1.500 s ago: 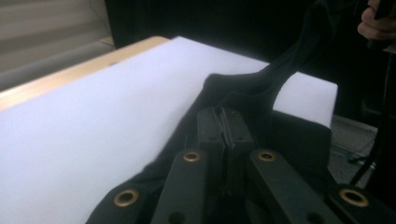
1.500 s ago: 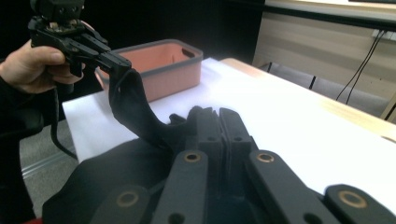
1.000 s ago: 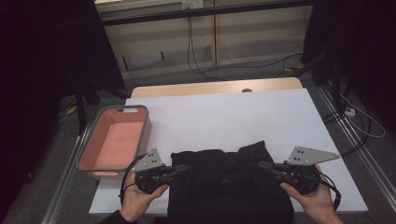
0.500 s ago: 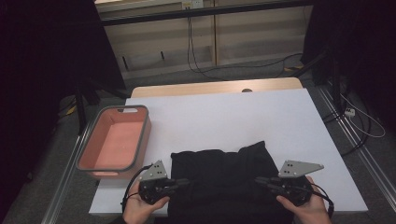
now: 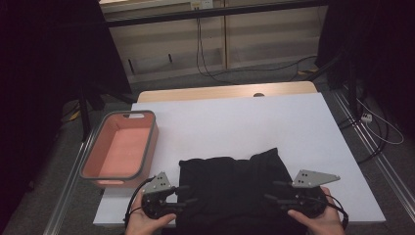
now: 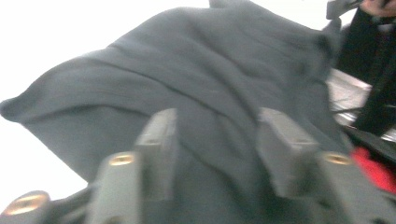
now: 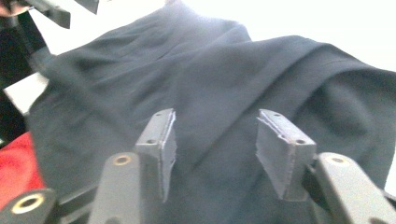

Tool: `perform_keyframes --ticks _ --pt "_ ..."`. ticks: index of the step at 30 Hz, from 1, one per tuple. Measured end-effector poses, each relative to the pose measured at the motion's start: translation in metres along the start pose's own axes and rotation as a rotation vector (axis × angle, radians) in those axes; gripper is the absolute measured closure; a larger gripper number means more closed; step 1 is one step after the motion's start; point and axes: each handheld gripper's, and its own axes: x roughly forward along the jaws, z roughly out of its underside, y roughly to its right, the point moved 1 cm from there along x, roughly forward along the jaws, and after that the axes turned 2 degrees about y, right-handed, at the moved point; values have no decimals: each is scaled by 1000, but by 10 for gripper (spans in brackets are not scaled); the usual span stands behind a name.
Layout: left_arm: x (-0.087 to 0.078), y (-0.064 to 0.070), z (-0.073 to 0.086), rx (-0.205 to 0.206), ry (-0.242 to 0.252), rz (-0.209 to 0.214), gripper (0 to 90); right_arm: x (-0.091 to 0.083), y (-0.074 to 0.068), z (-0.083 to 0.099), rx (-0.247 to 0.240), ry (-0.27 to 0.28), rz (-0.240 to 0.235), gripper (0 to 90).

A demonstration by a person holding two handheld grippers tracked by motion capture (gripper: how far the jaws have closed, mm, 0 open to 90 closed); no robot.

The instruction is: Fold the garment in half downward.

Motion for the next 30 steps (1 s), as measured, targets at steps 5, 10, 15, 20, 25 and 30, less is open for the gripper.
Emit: perform_keyframes --ticks 5,10,15,20,25,30 --pt "13 -18 -8 30 5 -72 204 2 22 -11 13 19 65 367" --pt "30 -35 -17 18 5 -124 112 11 48 -25 6 9 129 385" --pt "52 -53 -37 21 16 -153 98 29 75 -43 9 -23 156 441" --pt "78 -65 -53 39 -12 -181 98 49 95 -58 18 -51 206 480" --pt "88 -69 -56 28 -11 -186 102 77 107 -63 55 -88 205 501" --pt "87 -75 -52 7 -55 -189 101 105 110 -67 40 -135 211 501"
